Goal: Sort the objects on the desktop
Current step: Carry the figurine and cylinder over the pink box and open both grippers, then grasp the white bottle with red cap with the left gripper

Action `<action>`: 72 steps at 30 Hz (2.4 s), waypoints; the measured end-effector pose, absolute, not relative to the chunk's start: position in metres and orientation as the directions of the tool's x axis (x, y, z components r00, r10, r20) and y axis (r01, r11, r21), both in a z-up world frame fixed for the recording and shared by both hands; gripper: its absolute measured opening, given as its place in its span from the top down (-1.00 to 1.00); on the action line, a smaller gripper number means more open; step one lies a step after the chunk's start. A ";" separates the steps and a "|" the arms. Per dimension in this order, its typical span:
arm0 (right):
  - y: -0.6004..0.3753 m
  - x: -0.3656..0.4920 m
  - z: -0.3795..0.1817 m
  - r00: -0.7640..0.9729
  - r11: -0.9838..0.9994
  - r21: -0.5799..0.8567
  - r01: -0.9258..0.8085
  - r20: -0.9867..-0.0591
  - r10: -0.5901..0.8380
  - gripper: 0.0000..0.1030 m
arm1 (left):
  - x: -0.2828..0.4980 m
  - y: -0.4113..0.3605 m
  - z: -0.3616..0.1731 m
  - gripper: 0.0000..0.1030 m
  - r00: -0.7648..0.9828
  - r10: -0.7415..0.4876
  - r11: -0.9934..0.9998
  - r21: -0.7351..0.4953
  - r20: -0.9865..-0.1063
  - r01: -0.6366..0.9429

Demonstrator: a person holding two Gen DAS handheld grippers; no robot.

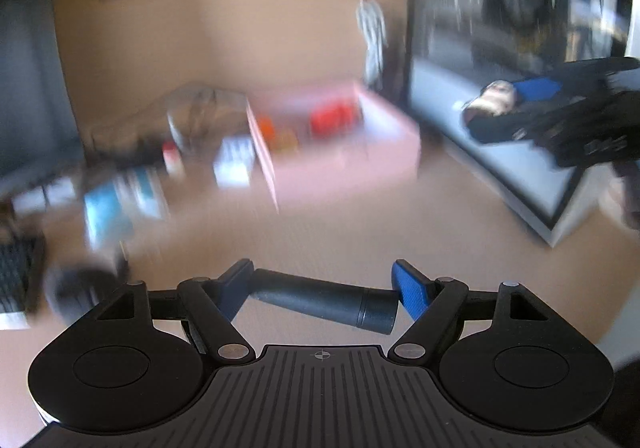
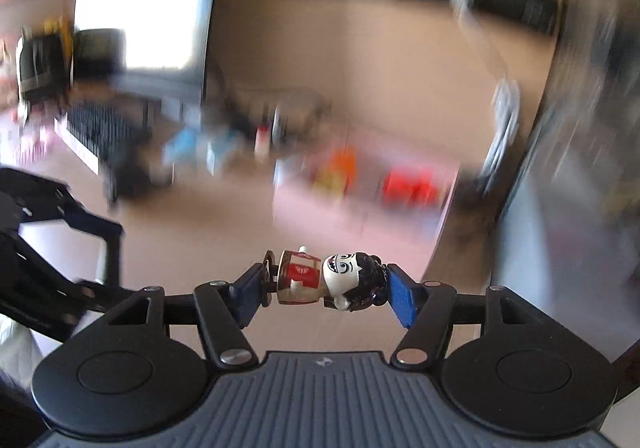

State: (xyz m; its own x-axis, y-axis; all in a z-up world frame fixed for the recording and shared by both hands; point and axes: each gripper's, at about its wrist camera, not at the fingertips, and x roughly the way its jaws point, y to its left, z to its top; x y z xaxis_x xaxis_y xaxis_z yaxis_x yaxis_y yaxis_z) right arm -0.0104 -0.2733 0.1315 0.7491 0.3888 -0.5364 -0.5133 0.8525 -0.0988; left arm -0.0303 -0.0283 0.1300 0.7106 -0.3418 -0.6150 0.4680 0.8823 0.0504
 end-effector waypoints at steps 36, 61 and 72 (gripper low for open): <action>-0.211 0.174 0.105 0.834 0.981 -0.035 -0.192 -0.532 0.145 -0.56 | 0.103 0.006 0.051 -0.93 0.621 -0.254 0.938 -0.031 -0.741 0.346; -0.005 0.232 0.020 0.694 0.897 -0.197 -0.395 -0.703 0.152 0.36 | 0.123 0.137 0.093 -0.94 0.771 -0.086 0.996 -0.052 -0.631 0.068; -0.035 0.178 0.025 0.514 0.878 0.050 -0.476 -0.794 0.324 0.36 | 0.153 0.109 0.094 -0.94 0.758 -0.202 0.979 -0.106 -0.621 0.175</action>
State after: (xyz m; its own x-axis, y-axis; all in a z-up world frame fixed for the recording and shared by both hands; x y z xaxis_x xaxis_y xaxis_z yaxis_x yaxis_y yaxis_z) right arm 0.1781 -0.0345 0.0249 0.5140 0.3240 -0.7942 -0.4758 0.8781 0.0504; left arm 0.1528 0.1094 0.0942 0.7576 -0.2023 -0.6206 0.1747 0.9789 -0.1058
